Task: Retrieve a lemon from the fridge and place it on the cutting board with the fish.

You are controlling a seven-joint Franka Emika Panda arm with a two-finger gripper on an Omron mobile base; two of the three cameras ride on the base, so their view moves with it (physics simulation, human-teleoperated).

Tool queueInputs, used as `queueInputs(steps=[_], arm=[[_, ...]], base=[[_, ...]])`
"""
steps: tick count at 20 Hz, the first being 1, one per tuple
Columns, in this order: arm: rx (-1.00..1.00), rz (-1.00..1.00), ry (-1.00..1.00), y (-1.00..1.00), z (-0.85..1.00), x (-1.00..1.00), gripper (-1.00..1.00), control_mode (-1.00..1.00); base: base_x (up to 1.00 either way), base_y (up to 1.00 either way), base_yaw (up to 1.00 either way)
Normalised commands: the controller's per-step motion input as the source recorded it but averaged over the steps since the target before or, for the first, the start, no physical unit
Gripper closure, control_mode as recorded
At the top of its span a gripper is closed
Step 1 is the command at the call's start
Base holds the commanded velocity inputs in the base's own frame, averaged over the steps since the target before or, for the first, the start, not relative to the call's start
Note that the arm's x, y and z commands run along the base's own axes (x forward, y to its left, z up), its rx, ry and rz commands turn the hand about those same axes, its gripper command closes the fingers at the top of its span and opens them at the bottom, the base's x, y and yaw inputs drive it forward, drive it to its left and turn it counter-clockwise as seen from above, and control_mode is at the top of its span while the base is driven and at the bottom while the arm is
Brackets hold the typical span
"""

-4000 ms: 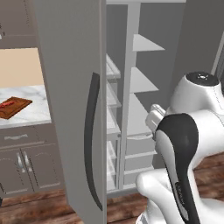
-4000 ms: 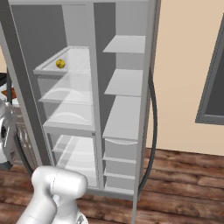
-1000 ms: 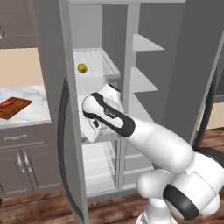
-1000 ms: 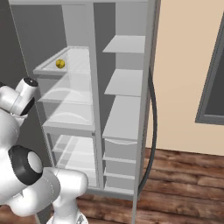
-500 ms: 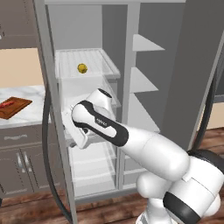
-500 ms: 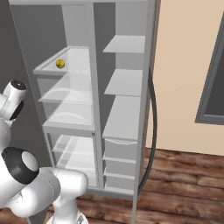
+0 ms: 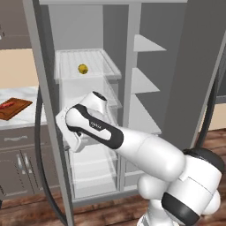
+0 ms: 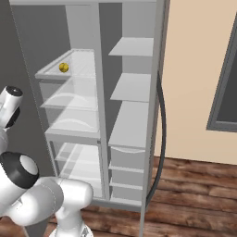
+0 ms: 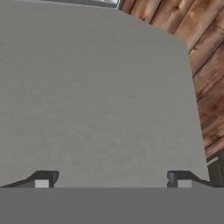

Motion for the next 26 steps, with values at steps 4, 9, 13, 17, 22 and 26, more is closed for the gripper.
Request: queueInputs(steps=[4, 9, 13, 17, 22, 26], arm=[[0.0, -0.03, 0.0, 0.02, 0.0, 0.0, -1.0, -1.0], [0.0, -0.01, 0.0, -0.37, -0.02, 0.04, -1.0, -1.0], [-0.07, 0.0, -0.13, -0.86, -0.14, 0.07, -1.0, -1.0], [-0.14, 0.15, -0.28, -0.92, -0.16, 0.11, -1.0, -1.0], [-0.28, 0.42, -0.27, -0.85, 0.05, 0.0, -1.0, -1.0], [-0.38, 0.55, -0.3, -0.8, 0.21, 0.0, -1.0, -1.0]], base=[[0.0, 0.0, 0.0], [0.0, 0.0, 0.0], [0.0, 0.0, 0.0], [0.0, 0.0, 0.0], [0.0, 0.0, 0.0], [0.0, 0.0, 0.0]])
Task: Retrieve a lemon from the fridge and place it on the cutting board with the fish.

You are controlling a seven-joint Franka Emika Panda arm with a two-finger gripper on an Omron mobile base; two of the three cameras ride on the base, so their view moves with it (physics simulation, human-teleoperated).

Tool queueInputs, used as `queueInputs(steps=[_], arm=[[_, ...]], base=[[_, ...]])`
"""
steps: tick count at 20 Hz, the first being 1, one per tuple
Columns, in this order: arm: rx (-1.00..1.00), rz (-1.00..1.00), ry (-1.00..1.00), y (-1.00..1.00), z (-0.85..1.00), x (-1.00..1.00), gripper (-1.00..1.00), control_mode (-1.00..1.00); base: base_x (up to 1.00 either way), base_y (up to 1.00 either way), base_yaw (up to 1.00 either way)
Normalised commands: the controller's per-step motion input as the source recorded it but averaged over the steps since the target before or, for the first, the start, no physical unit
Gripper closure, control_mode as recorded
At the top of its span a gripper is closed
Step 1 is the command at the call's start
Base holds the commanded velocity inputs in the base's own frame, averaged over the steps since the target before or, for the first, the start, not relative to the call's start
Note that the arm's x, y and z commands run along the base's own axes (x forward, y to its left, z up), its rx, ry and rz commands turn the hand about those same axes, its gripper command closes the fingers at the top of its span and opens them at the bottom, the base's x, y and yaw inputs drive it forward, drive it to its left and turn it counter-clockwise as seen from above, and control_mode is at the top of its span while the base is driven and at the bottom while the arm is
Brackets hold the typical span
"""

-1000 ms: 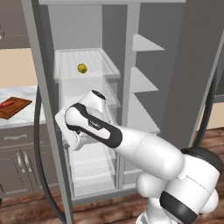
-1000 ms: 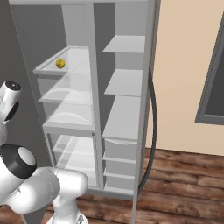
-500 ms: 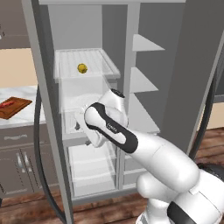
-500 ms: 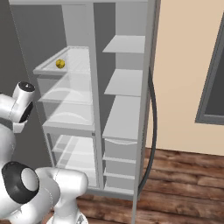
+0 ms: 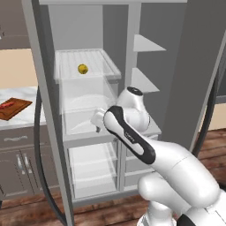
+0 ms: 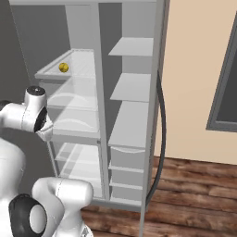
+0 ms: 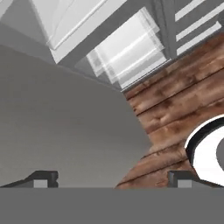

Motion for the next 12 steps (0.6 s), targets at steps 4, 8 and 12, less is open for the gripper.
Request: queueInputs(steps=[4, 8, 12], arm=[[-0.46, 0.59, -0.33, -0.78, 0.18, -0.02, -1.0, -1.0], [-0.48, 0.67, -0.31, -0.6, 0.02, -0.2, -1.0, -1.0], [-0.44, 0.72, -0.3, -0.5, 0.0, -0.41, -1.0, -1.0]], base=[[0.0, 0.0, 0.0], [0.0, 0.0, 0.0], [0.0, 0.0, 0.0]])
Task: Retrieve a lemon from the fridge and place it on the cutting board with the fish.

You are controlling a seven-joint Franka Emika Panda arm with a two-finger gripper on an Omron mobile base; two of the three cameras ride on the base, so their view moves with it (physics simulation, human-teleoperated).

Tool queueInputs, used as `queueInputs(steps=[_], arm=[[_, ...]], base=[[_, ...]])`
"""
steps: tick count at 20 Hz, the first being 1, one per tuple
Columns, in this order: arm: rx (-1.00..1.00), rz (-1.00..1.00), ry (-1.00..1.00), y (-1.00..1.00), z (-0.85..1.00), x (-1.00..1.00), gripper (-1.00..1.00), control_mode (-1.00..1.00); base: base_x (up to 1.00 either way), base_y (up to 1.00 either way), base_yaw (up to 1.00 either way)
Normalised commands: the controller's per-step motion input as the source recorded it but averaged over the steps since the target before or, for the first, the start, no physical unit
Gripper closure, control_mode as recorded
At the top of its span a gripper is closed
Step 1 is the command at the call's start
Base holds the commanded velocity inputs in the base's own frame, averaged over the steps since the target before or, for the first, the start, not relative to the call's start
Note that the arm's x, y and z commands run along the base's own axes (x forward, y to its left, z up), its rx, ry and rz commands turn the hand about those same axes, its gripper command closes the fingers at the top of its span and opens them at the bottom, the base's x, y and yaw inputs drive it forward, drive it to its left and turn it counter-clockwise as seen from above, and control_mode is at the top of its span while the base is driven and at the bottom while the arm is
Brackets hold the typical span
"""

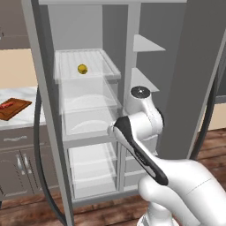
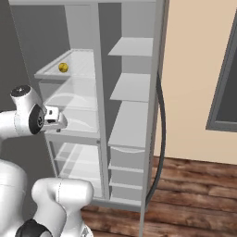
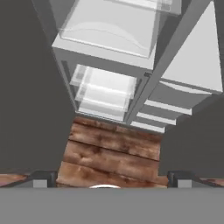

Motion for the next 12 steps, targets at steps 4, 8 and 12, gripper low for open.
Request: queueInputs(steps=[4, 8, 12], arm=[[-0.2, 0.4, -0.02, -0.31, 0.0, -0.34, -1.0, -1.0], [0.02, 0.0, 0.12, -0.32, -0.16, 0.03, -1.0, -1.0], [0.07, -0.04, 0.25, -0.64, -0.34, 0.4, -1.0, -1.0]], base=[[0.0, 0.0, 0.0], [0.0, 0.0, 0.0], [0.0, 0.0, 0.0]])
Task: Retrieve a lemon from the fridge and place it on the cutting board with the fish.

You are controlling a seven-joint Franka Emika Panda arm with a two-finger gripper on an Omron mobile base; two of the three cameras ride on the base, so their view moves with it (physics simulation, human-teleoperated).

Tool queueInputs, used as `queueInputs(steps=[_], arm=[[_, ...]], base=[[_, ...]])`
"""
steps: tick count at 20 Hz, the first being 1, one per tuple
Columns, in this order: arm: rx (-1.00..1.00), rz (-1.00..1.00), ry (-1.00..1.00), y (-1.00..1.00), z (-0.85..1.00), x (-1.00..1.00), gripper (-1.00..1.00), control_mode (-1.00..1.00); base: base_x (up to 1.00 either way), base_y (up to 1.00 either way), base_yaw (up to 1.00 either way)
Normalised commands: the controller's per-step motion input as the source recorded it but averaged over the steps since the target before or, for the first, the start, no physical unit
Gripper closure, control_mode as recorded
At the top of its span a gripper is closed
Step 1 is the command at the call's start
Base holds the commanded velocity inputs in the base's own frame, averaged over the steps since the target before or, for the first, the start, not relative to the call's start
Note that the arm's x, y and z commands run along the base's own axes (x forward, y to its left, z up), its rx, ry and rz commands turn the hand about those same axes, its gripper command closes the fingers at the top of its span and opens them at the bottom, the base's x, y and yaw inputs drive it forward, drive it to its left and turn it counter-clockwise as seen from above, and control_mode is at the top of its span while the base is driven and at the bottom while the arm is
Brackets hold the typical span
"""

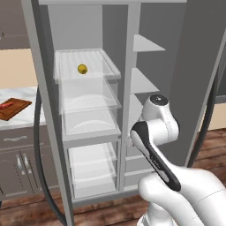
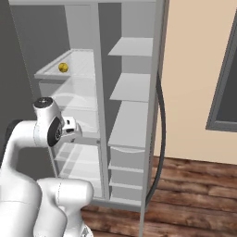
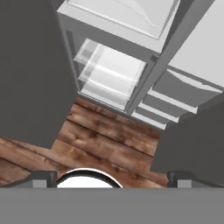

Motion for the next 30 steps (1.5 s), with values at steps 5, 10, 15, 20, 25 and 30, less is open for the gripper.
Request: queueInputs(steps=[5, 10, 15, 20, 25, 30], arm=[[-0.05, -0.11, 0.14, -0.35, -0.47, 0.44, -1.0, -1.0], [0.0, 0.0, 0.01, 0.02, -0.13, 0.03, -1.0, -1.0], [0.0, 0.0, 0.0, 0.01, 0.0, 0.0, -1.0, -1.0], [0.0, 0.0, 0.0, 0.03, 0.0, 0.0, -1.0, -1.0], [0.0, 0.01, 0.0, 0.02, 0.0, 0.0, -1.0, 1.0], [0.0, 0.0, 0.0, 0.0, 0.0, 0.0, -1.0, 1.0]], base=[[0.0, 0.0, 0.0], [0.0, 0.0, 0.0], [0.0, 0.0, 0.0], [0.0, 0.0, 0.0], [0.0, 0.17, 0.11], [0.0, 0.23, 0.24]])
